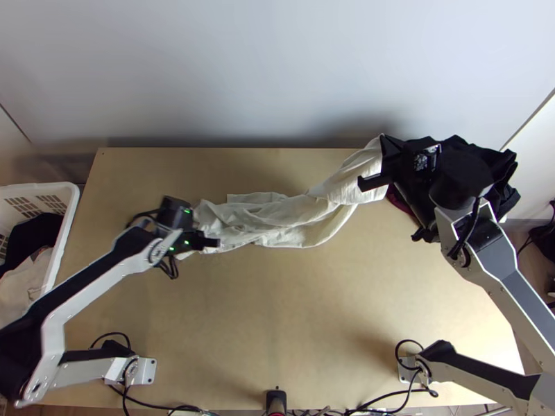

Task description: Fold the t-shirt

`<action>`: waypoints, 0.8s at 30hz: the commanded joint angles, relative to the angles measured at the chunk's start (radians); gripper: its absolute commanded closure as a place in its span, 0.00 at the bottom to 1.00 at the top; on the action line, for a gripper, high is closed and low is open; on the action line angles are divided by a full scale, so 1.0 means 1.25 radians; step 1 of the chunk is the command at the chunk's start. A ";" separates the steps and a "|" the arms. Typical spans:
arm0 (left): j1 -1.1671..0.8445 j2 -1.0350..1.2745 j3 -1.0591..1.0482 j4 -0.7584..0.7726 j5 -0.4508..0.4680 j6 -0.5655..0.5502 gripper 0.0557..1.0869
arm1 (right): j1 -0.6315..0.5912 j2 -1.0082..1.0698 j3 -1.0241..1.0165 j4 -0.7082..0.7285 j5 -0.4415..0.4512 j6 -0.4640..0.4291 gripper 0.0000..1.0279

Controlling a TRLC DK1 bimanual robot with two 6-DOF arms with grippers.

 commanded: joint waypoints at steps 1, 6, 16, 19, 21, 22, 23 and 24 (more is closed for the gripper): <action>0.091 -0.152 0.088 -0.054 0.009 0.031 0.96 | -0.013 -0.026 0.001 -0.004 0.001 0.000 0.97; 0.141 -0.204 0.227 -0.106 0.013 0.050 0.96 | -0.036 -0.068 -0.016 -0.012 0.021 0.001 0.97; 0.170 -0.260 0.439 -0.063 -0.056 0.012 0.96 | -0.041 -0.093 0.101 0.059 0.105 -0.037 0.97; 0.176 -0.284 0.476 -0.020 -0.074 -0.005 0.96 | -0.040 -0.084 0.147 0.092 0.128 -0.041 0.97; 0.175 -0.308 0.481 0.022 -0.081 -0.004 0.96 | -0.040 -0.082 0.166 0.114 0.136 -0.047 0.97; 0.175 -0.319 0.487 0.038 -0.089 -0.002 0.96 | -0.040 -0.082 0.176 0.120 0.139 -0.053 0.97; 0.175 -0.326 0.493 0.049 -0.097 -0.002 0.96 | -0.040 -0.082 0.187 0.122 0.139 -0.055 0.97; 0.175 -0.332 0.502 0.056 -0.101 0.000 0.96 | -0.040 -0.082 0.199 0.122 0.140 -0.056 0.97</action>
